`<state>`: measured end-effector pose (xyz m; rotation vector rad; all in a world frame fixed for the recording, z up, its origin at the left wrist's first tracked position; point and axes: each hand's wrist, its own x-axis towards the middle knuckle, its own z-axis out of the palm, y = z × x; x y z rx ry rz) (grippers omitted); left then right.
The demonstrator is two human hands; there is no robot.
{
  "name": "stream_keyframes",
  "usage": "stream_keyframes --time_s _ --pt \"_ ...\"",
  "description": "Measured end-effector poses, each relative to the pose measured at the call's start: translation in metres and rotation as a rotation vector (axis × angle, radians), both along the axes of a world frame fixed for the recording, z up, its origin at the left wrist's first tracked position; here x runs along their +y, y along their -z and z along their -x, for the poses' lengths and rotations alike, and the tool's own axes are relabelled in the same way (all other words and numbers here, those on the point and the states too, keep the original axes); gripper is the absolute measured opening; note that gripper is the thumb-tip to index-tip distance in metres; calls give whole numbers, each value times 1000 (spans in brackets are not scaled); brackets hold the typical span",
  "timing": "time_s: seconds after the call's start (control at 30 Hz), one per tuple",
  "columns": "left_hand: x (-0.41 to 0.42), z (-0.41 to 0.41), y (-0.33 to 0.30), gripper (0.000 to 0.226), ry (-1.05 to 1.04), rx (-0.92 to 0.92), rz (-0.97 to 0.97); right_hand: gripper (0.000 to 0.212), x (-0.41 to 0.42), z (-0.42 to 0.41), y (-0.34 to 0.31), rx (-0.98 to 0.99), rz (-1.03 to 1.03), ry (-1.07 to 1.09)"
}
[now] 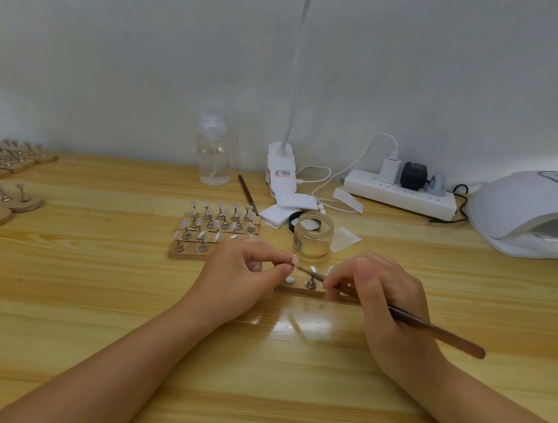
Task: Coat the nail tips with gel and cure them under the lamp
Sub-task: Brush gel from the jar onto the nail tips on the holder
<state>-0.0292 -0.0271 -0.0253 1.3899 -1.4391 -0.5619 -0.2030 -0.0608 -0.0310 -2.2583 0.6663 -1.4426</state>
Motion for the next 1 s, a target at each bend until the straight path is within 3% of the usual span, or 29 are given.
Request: stream_keyframes --time_s 0.13,0.57,1.0 --pt "0 0 0 21 3 4 0 36 -1 -3 -1 88 -26 28" --pt "1 0 0 23 4 0 4 44 0 0 0 32 -9 1" --pt "0 1 -1 24 2 -11 0 39 1 0 -1 66 -51 32"
